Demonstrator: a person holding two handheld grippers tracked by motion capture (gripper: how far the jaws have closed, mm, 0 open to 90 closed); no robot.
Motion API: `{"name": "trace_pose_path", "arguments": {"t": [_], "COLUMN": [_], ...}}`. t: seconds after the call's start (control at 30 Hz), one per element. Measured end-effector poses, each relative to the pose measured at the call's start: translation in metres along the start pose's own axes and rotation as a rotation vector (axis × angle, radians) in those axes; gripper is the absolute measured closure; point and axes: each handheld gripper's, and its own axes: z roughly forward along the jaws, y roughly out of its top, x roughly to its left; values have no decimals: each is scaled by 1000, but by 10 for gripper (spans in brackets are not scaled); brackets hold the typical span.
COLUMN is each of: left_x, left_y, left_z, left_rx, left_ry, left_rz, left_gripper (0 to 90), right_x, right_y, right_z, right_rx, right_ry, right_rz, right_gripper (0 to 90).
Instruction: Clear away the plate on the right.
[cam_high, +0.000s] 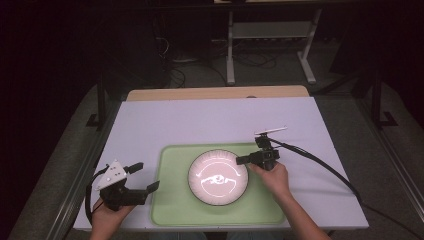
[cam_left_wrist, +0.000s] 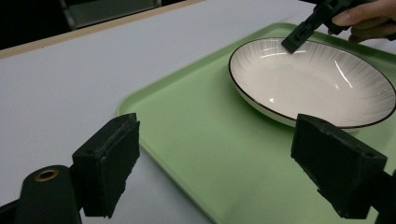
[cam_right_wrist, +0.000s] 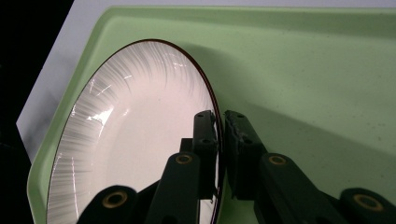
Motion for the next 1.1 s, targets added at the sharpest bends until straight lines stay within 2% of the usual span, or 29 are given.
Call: {"name": "trace_pose_path", "arguments": {"t": [0.23, 0.77, 1.0, 1.1], "left_x": [0, -1, 0, -1], "left_y": [0, -1, -1, -1], "left_z": [0, 2, 3, 3], "left_rx": [2, 12, 12, 14], "left_ry": [1, -2, -2, -4], "left_rz": [2, 1, 0, 2], "left_gripper": [151, 151, 150, 151], "right_x": [1, 4, 5, 6], "right_y": [-1, -4, -5, -7], "right_z": [-2, -17, -27, -36], "right_rx": [-10, -51, -89, -119], "right_ry": [-7, -54, -43, -61], "right_rz": [-26, -125, -149, -178], "right_gripper": [802, 586, 539, 499]}}
